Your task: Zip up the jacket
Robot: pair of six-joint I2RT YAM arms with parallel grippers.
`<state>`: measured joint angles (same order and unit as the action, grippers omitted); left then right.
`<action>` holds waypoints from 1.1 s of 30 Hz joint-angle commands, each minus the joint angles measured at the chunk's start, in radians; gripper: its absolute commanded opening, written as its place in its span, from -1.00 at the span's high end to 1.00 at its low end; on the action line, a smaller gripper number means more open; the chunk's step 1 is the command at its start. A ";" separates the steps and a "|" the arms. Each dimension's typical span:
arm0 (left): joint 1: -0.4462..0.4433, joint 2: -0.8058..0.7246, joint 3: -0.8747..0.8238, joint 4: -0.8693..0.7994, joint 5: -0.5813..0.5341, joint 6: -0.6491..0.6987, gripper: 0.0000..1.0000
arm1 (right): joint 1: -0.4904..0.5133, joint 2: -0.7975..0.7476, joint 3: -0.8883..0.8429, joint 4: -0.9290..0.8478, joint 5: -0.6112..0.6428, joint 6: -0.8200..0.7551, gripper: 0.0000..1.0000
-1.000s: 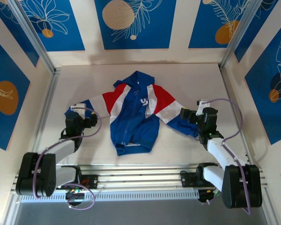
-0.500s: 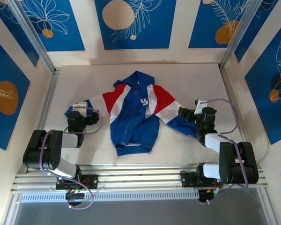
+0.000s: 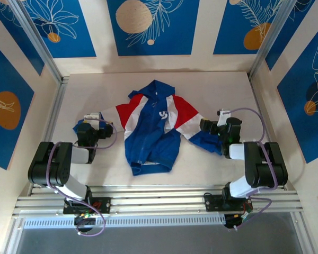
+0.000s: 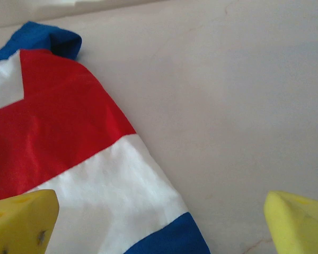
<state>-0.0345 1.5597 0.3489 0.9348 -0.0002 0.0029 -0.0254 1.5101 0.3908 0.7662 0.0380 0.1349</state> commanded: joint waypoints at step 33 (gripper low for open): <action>0.010 0.005 0.025 0.006 0.080 0.034 -1.00 | 0.018 0.013 0.033 0.026 0.007 -0.038 -0.98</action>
<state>-0.0345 1.5600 0.3553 0.9344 0.0528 0.0288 -0.0132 1.5169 0.3931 0.7708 0.0376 0.1131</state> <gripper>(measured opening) 0.998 0.990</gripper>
